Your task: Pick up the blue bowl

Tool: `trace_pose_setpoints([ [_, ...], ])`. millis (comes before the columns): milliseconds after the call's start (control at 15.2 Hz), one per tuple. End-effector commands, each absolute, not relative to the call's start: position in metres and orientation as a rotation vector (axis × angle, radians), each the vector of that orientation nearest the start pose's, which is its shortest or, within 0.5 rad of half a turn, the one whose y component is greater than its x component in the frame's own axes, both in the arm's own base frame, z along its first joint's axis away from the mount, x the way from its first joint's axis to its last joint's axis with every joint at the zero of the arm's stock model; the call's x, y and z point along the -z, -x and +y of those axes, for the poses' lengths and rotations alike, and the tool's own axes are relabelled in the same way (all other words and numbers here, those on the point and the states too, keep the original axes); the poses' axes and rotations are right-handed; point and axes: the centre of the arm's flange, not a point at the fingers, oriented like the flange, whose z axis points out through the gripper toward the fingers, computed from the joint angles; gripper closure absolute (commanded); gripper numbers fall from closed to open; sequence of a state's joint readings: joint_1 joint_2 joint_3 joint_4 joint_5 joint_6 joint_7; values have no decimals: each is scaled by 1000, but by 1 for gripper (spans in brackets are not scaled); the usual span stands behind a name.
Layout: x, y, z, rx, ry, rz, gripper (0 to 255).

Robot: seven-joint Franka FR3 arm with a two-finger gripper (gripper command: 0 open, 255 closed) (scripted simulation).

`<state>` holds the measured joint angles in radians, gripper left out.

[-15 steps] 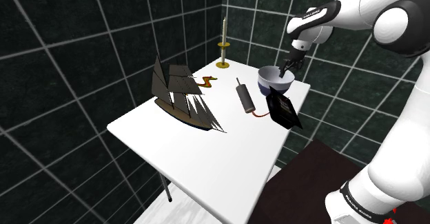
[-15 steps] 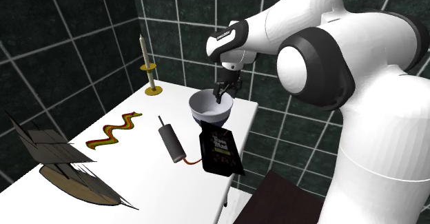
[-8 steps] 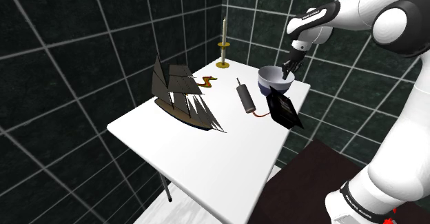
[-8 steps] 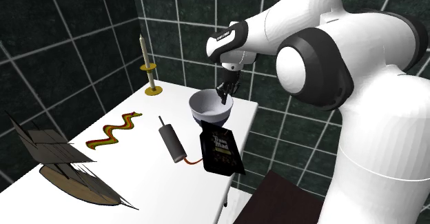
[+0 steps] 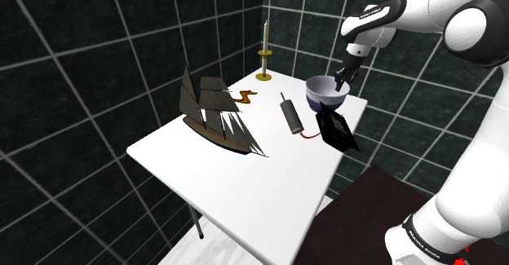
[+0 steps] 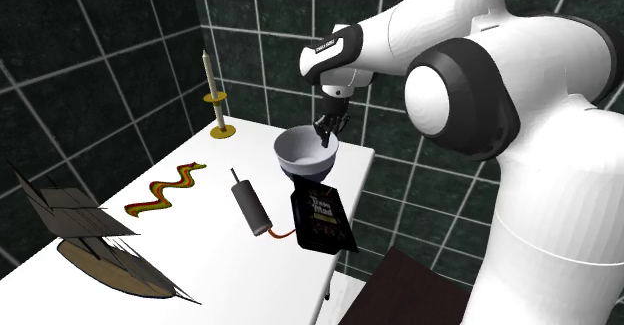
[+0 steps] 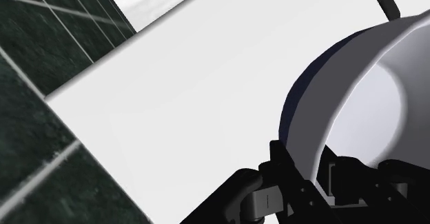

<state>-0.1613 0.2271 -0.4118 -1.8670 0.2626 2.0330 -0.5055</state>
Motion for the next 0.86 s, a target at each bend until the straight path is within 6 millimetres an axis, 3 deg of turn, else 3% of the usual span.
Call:
trace_pose_setpoints([
  [0,-411,-524,-306,62,2987,273,255],
  [660,-464,-524,-306,62,2987,273,255],
  [792,-465,-524,-306,62,2987,273,255],
])
